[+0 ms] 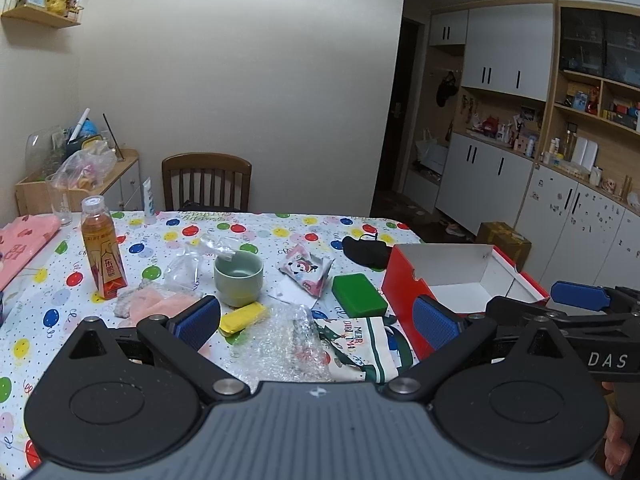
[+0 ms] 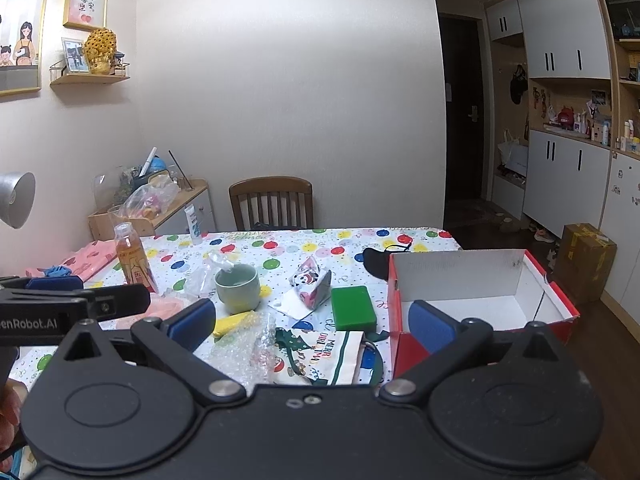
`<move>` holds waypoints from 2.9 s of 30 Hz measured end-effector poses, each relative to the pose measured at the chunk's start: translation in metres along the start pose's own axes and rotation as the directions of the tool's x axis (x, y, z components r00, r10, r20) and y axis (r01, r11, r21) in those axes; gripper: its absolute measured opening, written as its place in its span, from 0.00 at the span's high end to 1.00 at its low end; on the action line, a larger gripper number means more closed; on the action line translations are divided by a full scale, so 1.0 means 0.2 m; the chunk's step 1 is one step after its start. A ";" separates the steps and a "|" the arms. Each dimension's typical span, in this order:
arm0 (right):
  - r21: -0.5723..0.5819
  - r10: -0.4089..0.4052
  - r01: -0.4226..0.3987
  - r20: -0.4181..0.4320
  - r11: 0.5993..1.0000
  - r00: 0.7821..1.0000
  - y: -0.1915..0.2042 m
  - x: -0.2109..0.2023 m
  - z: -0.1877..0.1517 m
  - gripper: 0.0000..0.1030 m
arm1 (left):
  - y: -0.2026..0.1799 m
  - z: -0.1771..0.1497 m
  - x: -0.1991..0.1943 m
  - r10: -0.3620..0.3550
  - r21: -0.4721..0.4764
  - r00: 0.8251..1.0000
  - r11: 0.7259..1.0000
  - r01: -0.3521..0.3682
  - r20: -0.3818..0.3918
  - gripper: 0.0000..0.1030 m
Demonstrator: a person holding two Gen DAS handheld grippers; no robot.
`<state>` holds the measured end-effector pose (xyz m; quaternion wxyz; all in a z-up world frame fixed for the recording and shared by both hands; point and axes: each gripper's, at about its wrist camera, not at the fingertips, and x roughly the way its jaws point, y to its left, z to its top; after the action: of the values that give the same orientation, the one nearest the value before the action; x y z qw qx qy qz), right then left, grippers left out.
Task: Organize soft objects
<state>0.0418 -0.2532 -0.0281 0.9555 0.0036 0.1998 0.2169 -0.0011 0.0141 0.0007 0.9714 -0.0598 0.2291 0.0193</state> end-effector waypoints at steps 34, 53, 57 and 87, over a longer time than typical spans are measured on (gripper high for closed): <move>0.027 0.013 -0.013 -0.002 1.000 1.000 0.06 0.01 -0.03 0.00 | 0.08 -0.02 -0.05 0.000 -0.015 1.000 1.000 0.000 0.009 0.00; 0.021 0.004 -0.004 0.002 1.000 1.000 0.09 0.02 -0.03 0.00 | 0.16 0.00 -0.03 -0.011 -0.021 1.000 1.000 0.011 0.014 0.00; 0.024 -0.002 0.002 -0.005 1.000 1.000 0.12 0.06 -0.02 0.00 | 0.19 0.01 -0.01 -0.009 -0.018 1.000 1.000 0.009 0.017 0.00; -0.113 0.019 -0.051 -0.263 0.992 0.965 0.31 0.83 -0.18 0.04 | 0.80 -0.06 0.78 0.146 -0.043 0.975 0.987 -0.155 -0.170 0.00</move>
<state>0.1396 -0.1309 -0.1194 0.9154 -0.0782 0.3107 0.2439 0.1218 0.1731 -0.0972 0.9426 -0.0706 0.3124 0.0941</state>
